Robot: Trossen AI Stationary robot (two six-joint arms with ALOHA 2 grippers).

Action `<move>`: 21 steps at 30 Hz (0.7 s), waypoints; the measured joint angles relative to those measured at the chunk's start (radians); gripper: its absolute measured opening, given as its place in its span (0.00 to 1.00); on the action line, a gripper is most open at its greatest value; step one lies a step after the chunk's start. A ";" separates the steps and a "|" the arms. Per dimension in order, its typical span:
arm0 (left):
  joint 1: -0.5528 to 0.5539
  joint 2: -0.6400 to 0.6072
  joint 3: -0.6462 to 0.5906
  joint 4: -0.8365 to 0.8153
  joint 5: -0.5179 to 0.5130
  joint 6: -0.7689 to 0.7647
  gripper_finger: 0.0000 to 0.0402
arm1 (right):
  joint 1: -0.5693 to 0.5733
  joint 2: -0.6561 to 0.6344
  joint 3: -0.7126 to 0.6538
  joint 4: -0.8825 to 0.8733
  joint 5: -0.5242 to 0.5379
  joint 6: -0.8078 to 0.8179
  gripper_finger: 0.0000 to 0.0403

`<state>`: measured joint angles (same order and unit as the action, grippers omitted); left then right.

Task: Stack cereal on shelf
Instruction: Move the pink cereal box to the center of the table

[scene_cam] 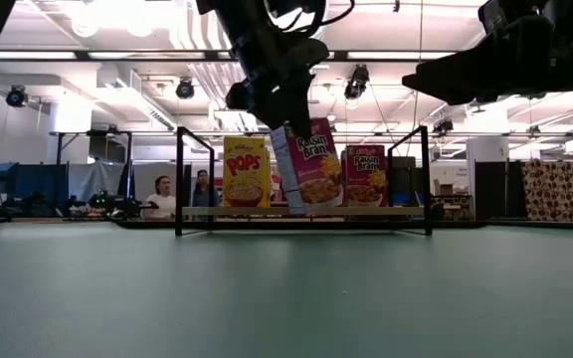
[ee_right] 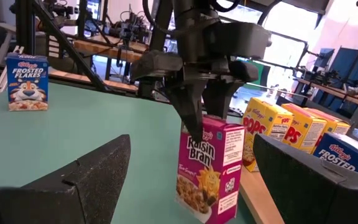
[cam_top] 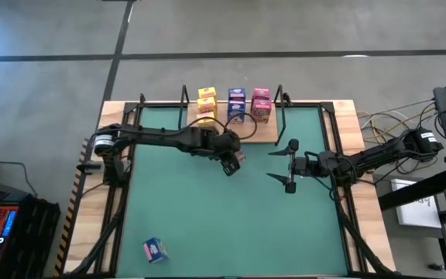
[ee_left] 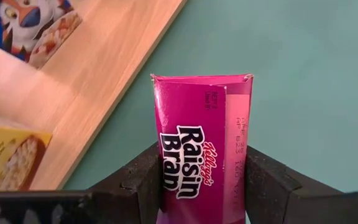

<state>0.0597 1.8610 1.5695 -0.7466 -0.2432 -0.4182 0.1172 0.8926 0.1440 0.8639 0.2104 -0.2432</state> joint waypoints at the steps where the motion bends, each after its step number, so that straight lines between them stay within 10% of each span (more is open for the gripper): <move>1: 0.000 0.000 -0.002 0.009 0.000 0.005 0.40 | 0.000 0.000 0.000 0.000 0.000 0.000 0.81; 21: 0.002 0.059 -0.014 0.081 0.000 0.023 0.40 | 0.000 0.000 0.000 0.000 0.000 0.000 0.81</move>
<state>0.0616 1.9204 1.5551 -0.6653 -0.2436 -0.3952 0.1170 0.8928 0.1440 0.8638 0.2104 -0.2432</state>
